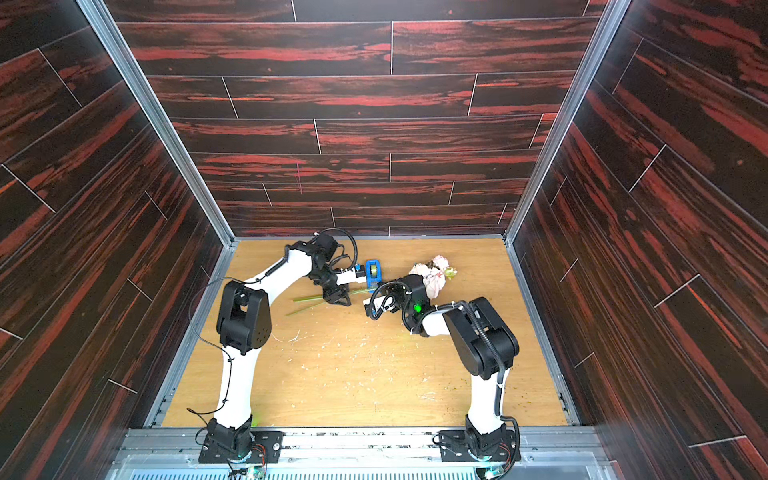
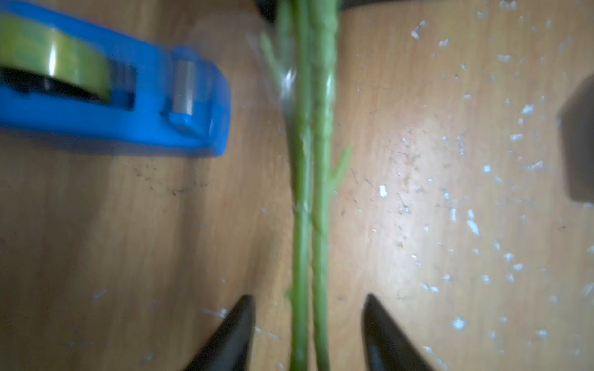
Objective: Wrap bouquets with tape
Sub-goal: Wrap the tape around the bouquet.
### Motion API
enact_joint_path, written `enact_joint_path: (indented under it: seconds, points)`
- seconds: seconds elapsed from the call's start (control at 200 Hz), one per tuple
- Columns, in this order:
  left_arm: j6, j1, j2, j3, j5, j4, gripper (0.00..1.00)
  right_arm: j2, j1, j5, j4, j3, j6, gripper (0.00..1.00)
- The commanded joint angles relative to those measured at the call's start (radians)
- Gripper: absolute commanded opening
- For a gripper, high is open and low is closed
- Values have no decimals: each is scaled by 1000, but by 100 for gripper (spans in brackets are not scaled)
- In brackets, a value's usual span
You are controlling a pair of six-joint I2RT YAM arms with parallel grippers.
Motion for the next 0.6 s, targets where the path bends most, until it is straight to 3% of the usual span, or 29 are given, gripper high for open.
enact_joint_path:
  seconds: [0.0,0.05,0.105,0.155,0.241,0.356,0.436,0.541,0.591]
  points:
    - [27,-5,9,20,0,-11,20,-109,22,-74,-26,-9,29,0]
    - [46,-6,11,20,-1,-26,0,-131,24,-73,-56,-17,37,0]
    - [51,-5,1,9,-8,-14,0,-160,24,-68,-94,-26,62,0]
    - [33,-7,-27,-37,-31,51,0,-190,23,-66,-155,-24,108,32]
    - [-8,-16,-120,-191,-46,258,0,-269,17,-101,-323,-27,135,45]
    - [-54,-40,-250,-421,-93,588,0,-364,8,-89,-529,4,209,48]
    - [-51,-64,-295,-502,-186,710,0,-379,-2,-55,-794,125,262,49]
    - [0,-103,-352,-580,-281,809,0,-332,-57,-184,-1151,344,342,49]
    - [-3,-116,-375,-627,-320,897,0,-303,-69,-186,-1208,405,368,49]
